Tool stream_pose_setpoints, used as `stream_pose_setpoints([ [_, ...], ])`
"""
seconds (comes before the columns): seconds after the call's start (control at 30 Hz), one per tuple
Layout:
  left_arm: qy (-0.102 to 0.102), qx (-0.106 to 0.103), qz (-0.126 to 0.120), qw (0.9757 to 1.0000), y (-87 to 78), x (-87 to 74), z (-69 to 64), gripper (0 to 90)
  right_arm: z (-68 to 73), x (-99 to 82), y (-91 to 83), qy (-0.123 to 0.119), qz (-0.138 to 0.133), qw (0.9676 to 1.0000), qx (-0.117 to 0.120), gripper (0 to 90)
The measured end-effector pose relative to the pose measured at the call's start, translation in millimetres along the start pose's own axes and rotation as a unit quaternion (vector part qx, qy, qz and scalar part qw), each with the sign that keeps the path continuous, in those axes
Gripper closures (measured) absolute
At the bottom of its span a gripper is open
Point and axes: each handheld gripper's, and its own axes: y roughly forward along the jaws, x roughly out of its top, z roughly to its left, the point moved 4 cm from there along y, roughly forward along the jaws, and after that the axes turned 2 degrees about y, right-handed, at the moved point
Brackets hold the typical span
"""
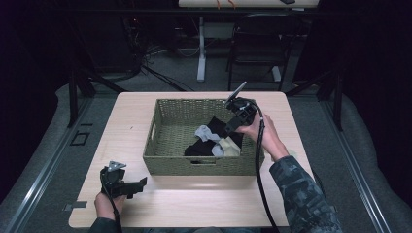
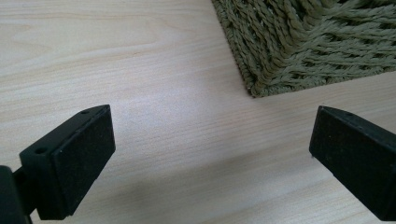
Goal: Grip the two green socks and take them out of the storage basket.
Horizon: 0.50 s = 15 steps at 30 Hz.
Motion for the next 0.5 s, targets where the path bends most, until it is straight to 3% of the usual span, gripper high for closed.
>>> stream_pose_setpoints([
  [0.3, 0.000, 0.000, -0.001, 1.0000, 0.0, 0.0, 0.0, 0.2, 1.5, -7.6, 36.6, 0.024, 0.038, 0.9989, -0.011, 26.4],
  [0.37, 0.000, 0.000, 0.000, 1.0000, 0.1, -0.1, 0.1, 0.2, -1.4, -8.1, 40.9, 0.017, 0.053, 0.9983, -0.018, 29.2],
  [0.5, 0.000, -0.001, 0.001, 1.0000, 0.2, 0.0, -0.2, 0.2, -2.6, -9.8, 47.5, 0.028, 0.066, 0.9972, -0.024, 37.5],
])
